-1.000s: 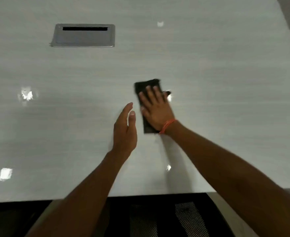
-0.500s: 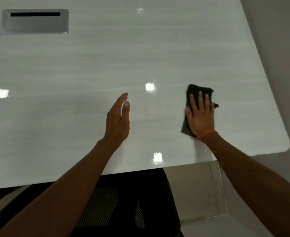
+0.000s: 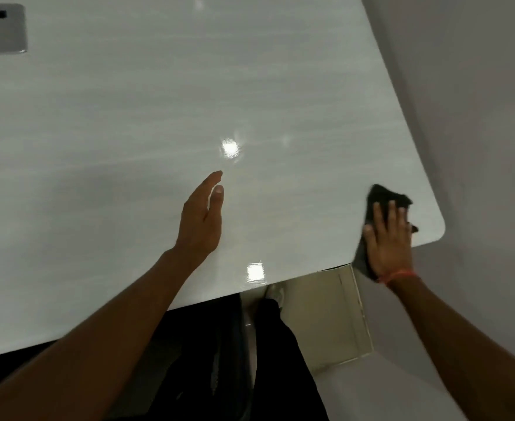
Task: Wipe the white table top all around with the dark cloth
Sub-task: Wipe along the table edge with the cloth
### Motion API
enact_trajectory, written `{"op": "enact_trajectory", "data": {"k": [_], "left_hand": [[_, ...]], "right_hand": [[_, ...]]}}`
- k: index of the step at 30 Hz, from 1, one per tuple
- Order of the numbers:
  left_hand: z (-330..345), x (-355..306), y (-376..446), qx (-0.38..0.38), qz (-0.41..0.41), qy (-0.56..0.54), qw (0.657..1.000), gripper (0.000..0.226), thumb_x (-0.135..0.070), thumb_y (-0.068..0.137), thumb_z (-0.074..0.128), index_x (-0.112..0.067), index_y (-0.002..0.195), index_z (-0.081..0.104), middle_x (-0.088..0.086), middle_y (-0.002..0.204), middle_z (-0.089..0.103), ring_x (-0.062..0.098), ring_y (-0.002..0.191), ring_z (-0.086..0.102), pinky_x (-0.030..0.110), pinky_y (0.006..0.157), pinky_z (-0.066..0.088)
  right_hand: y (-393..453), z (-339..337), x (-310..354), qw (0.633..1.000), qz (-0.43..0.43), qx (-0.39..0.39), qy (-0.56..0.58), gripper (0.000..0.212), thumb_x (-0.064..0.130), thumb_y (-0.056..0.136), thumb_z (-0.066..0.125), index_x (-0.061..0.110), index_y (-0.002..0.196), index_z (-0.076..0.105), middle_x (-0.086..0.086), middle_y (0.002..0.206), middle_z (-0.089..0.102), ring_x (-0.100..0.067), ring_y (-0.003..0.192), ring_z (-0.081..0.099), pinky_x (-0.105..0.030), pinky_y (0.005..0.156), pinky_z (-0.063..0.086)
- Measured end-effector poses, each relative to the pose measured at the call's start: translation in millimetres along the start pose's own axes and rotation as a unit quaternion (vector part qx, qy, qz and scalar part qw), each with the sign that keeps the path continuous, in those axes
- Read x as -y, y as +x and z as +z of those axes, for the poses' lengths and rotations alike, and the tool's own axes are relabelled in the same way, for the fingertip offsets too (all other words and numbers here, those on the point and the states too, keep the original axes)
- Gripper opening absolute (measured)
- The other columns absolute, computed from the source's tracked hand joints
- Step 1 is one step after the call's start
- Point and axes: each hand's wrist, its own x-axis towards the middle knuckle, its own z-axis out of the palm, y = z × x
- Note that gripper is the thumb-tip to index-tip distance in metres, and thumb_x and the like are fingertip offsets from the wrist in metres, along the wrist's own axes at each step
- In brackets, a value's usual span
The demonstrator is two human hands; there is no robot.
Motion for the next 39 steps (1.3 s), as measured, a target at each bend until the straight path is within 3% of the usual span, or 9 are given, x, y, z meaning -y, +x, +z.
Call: {"op": "enact_trajectory", "data": {"k": [5,10,13,19,24,29,31,35,39], "left_hand": [[33.6,-10.7,1.3,-0.032,-0.003,0.008,0.999,0.05,-0.038,0.103,0.034,-0.012,0.142,0.051,0.001,0.145,0.053,0.009,0.136,0.046,0.024,0.115,0.034],[125.6,-45.3,23.6,-0.049,-0.014,0.0,0.999,0.048,-0.035,0.104,0.035,-0.009,0.142,0.05,0.006,0.146,0.053,0.008,0.134,0.045,0.017,0.114,0.033],[179.9,-71.8,35.5,-0.045,-0.001,-0.019,0.999,0.05,-0.036,0.103,0.036,-0.009,0.142,0.05,0.004,0.145,0.053,0.01,0.135,0.046,0.029,0.117,0.035],[213.8,-78.4,30.3,-0.028,-0.002,-0.019,0.999,0.052,-0.044,0.103,0.034,-0.015,0.144,0.049,0.001,0.148,0.052,0.011,0.138,0.045,0.042,0.117,0.037],[180.1,-59.9,33.6,-0.086,-0.026,-0.011,0.996,0.056,-0.049,0.101,0.033,-0.016,0.144,0.049,-0.001,0.147,0.052,0.014,0.136,0.048,0.047,0.114,0.039],[140.5,-55.1,47.3,-0.126,-0.033,0.016,0.991,0.052,-0.04,0.102,0.033,-0.013,0.144,0.049,-0.002,0.147,0.052,0.008,0.137,0.045,0.034,0.117,0.035],[132.5,-55.6,60.6,-0.132,-0.032,0.022,0.99,0.052,-0.038,0.102,0.032,-0.011,0.144,0.049,0.0,0.147,0.051,0.005,0.136,0.044,0.026,0.117,0.033],[131.9,-54.8,92.1,-0.111,-0.033,-0.001,0.993,0.052,-0.041,0.103,0.033,-0.015,0.144,0.049,-0.004,0.147,0.05,0.006,0.137,0.044,0.039,0.117,0.035],[130.9,-47.7,108.6,-0.1,-0.023,0.006,0.995,0.055,-0.052,0.101,0.031,-0.023,0.144,0.048,-0.004,0.148,0.051,0.012,0.14,0.043,0.046,0.115,0.038]], "right_hand": [[108.3,-28.1,2.2,0.998,0.065,-0.021,0.009,0.069,0.049,0.097,0.011,0.017,0.158,0.016,-0.019,0.165,0.008,-0.04,0.152,0.003,-0.059,0.12,0.008],[111.7,-4.3,75.4,0.976,-0.207,-0.059,-0.029,0.061,0.045,0.101,0.023,0.019,0.157,0.025,-0.017,0.164,0.017,-0.041,0.151,0.011,-0.06,0.119,0.014],[52.3,3.6,36.1,0.942,-0.335,-0.006,-0.022,0.059,0.046,0.104,0.027,0.026,0.158,0.015,-0.008,0.167,0.006,-0.031,0.154,-0.002,-0.054,0.123,0.004],[68.2,-22.2,-114.7,0.989,-0.149,0.006,-0.006,0.062,0.049,0.102,0.021,0.024,0.158,0.019,-0.012,0.166,0.01,-0.032,0.153,0.004,-0.058,0.12,0.013],[191.1,-49.0,-59.7,0.997,-0.067,-0.019,0.014,0.069,0.054,0.098,0.007,0.022,0.158,0.017,-0.016,0.165,0.009,-0.037,0.152,0.004,-0.062,0.119,0.011],[231.5,-31.8,114.2,0.975,-0.215,-0.057,0.008,0.065,0.047,0.097,0.02,0.017,0.153,0.036,-0.019,0.16,0.027,-0.044,0.148,0.02,-0.064,0.116,0.018],[194.8,-19.9,156.7,0.948,-0.315,-0.042,-0.004,0.063,0.048,0.1,0.018,0.021,0.156,0.026,-0.015,0.164,0.017,-0.039,0.151,0.011,-0.061,0.118,0.014],[131.1,-4.9,114.3,0.907,-0.421,-0.008,-0.027,0.058,0.046,0.105,0.026,0.025,0.158,0.017,-0.008,0.167,0.008,-0.03,0.154,0.0,-0.055,0.122,0.006],[140.3,-22.1,7.4,0.952,-0.303,-0.014,-0.027,0.059,0.049,0.103,0.022,0.024,0.156,0.026,-0.011,0.165,0.016,-0.033,0.152,0.012,-0.058,0.117,0.02]]}}
